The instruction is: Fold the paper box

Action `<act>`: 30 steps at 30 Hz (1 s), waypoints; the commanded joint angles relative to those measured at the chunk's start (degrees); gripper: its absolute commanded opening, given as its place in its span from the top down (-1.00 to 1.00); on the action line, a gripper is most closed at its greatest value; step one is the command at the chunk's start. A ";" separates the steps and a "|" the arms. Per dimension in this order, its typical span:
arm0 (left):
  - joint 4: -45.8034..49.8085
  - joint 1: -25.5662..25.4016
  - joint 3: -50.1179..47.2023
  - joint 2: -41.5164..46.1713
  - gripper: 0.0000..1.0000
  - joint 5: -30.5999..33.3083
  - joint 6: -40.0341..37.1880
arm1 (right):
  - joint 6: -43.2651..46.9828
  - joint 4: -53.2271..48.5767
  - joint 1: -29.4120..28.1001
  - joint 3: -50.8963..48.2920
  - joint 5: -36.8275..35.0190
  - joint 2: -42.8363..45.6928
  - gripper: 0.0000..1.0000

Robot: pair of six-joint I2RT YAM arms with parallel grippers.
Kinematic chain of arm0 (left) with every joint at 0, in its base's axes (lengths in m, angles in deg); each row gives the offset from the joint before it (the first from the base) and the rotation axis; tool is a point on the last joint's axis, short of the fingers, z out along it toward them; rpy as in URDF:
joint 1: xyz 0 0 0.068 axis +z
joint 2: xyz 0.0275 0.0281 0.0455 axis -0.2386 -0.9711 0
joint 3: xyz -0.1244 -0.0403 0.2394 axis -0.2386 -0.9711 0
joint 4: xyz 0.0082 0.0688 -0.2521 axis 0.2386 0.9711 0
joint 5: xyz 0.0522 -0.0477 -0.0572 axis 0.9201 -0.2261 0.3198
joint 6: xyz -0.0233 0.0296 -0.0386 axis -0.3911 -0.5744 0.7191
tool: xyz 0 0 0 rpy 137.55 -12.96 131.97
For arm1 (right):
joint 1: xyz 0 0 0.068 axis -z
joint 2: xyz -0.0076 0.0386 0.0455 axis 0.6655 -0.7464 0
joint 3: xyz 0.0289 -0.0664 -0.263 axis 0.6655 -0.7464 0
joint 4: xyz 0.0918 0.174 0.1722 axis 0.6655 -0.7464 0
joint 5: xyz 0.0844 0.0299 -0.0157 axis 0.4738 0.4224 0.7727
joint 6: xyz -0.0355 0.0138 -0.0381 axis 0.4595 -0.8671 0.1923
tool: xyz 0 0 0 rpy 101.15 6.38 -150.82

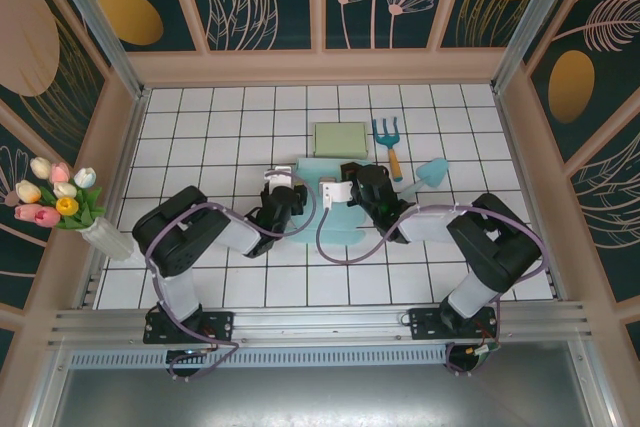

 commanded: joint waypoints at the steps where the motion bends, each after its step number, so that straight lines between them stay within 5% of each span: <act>1: -2.52 0.53 -1.26 3.30 -0.14 -1.68 0.50 | -1.93 -6.50 0.98 -0.37 -2.57 -2.11 1.00; 14: -1.74 0.48 3.33 -0.37 -0.08 -3.12 -1.71 | -2.28 -7.01 0.83 -0.33 -1.57 -1.98 1.00; 30: -3.82 0.49 5.24 -4.71 0.81 -1.68 -4.27 | -3.47 -5.52 0.63 -0.50 -0.10 -2.12 1.00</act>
